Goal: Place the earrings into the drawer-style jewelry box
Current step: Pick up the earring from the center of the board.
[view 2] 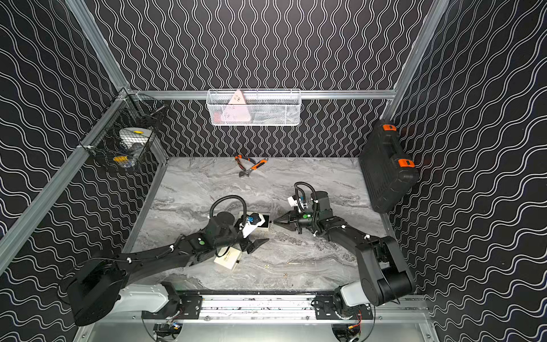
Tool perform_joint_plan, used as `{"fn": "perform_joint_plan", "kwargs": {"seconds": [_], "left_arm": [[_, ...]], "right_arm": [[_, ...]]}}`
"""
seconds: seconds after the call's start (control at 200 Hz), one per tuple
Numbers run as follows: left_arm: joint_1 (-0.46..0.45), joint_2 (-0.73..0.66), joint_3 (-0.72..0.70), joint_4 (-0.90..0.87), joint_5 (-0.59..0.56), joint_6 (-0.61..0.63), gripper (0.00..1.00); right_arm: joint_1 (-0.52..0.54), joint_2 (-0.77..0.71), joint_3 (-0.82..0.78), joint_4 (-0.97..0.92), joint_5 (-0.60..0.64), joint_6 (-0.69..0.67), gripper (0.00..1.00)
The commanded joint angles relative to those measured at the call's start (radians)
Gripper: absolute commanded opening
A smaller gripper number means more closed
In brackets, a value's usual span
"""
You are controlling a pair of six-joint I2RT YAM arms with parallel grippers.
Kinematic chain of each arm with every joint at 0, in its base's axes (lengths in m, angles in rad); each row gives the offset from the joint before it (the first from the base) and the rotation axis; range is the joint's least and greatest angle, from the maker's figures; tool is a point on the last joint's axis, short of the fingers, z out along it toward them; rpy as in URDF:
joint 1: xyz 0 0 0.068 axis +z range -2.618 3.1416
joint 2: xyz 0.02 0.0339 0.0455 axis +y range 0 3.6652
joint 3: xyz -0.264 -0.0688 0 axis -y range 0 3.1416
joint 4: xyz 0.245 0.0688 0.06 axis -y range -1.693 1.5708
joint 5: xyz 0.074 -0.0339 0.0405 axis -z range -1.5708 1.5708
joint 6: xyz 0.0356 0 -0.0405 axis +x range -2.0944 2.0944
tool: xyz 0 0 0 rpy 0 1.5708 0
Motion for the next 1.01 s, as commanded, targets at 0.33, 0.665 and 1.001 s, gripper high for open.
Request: {"fn": "perform_joint_plan", "kwargs": {"seconds": [0.33,0.665,1.001], "left_arm": [[-0.012,0.046,0.074,0.012,0.086,0.156,0.59],[-0.013,0.044,0.06,0.024,0.01,0.184,0.62],[-0.011,0.039,0.063,0.004,0.007,0.194,0.46]], "right_arm": [[0.001,0.006,-0.03,0.155,-0.056,0.08,0.0],[0.023,0.005,-0.043,0.198,-0.064,0.101,0.0],[0.041,0.017,-0.04,0.202,-0.068,0.096,0.0]]}}
